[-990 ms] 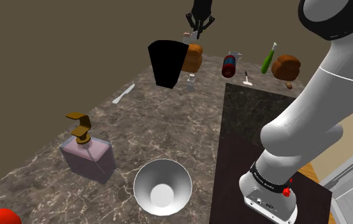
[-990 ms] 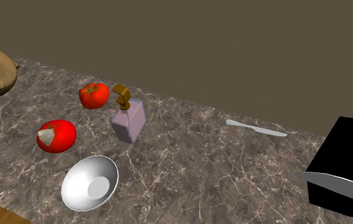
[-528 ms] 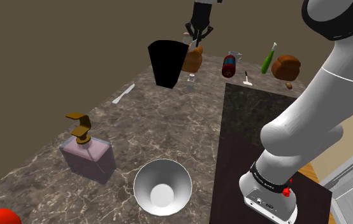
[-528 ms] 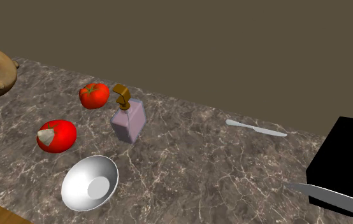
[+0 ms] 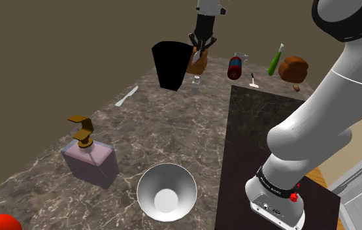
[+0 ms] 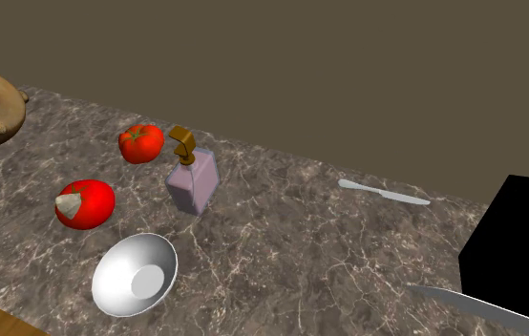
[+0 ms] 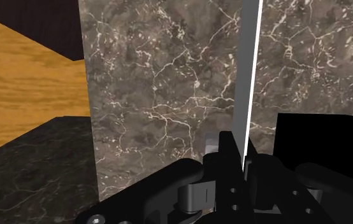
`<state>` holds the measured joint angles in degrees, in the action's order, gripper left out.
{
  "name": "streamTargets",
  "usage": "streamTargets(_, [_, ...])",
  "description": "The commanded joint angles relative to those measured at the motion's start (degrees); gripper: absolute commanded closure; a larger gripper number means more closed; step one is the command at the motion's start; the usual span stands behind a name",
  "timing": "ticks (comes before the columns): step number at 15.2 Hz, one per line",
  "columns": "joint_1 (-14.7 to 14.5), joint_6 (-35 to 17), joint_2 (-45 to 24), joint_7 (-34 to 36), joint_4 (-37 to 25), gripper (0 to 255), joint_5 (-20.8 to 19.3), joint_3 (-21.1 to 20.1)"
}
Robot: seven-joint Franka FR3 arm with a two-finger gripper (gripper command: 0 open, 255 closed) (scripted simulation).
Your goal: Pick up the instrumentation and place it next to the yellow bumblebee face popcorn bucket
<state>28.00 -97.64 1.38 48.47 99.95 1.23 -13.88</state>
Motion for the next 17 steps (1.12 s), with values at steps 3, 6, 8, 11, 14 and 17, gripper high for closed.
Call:
streamTargets(3, [0.0, -3.24, 0.13, -0.09, 3.34, 255, 0.04, 0.01])
streamTargets(6, [-0.01, -5.54, 0.09, -0.11, 5.6, 255, 0.04, -0.01])
streamTargets(8, [-0.02, -7.06, -0.01, -0.12, 7.03, 255, 0.03, -0.02])
streamTargets(11, [-0.04, -9.34, -0.24, -0.11, 9.08, 255, -0.01, -0.04])
streamTargets(14, [-0.06, -11.6, -0.59, -0.08, 11.0, 255, -0.09, -0.07])
streamTargets(17, [-0.08, -13.85, -1.05, -0.03, 12.81, 255, -0.19, -0.1])
